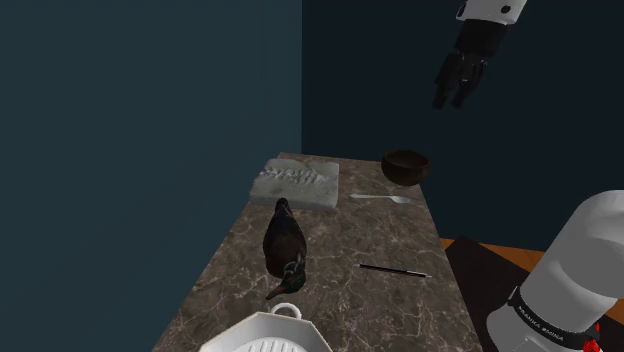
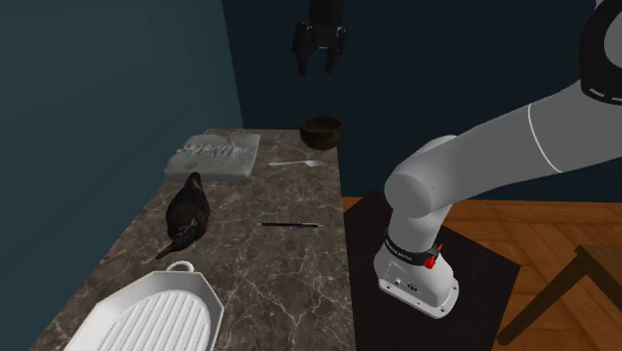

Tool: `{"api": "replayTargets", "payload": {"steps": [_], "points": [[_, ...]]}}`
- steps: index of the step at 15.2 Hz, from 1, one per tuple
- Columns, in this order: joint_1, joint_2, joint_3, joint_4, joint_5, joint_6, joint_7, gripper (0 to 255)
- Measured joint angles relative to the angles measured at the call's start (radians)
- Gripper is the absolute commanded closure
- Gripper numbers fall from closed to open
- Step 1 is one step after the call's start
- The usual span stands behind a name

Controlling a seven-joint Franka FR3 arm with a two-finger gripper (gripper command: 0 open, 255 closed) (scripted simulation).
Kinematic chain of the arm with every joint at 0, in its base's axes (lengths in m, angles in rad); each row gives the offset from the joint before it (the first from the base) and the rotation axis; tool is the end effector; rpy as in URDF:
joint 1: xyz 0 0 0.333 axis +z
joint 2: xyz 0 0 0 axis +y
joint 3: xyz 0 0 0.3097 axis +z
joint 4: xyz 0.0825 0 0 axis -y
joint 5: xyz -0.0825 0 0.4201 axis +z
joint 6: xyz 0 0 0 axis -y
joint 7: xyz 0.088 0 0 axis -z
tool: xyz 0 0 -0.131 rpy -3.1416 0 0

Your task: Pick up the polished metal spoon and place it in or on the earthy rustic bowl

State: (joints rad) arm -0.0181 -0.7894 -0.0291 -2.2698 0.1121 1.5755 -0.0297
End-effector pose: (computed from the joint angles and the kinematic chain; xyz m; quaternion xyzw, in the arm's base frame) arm 0.3493 -0.0046 0.6087 -0.9967 0.0025 -0.0496 0.0646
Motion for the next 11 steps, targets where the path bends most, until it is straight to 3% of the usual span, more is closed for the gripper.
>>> {"api": "replayTargets", "payload": {"steps": [4,11], "points": [[0.007,0.009,-0.025,-0.059,-0.009,0.07,-0.058,0],[0.039,0.095,-0.098,-0.206,-0.023,0.309,-0.242,0]]}}
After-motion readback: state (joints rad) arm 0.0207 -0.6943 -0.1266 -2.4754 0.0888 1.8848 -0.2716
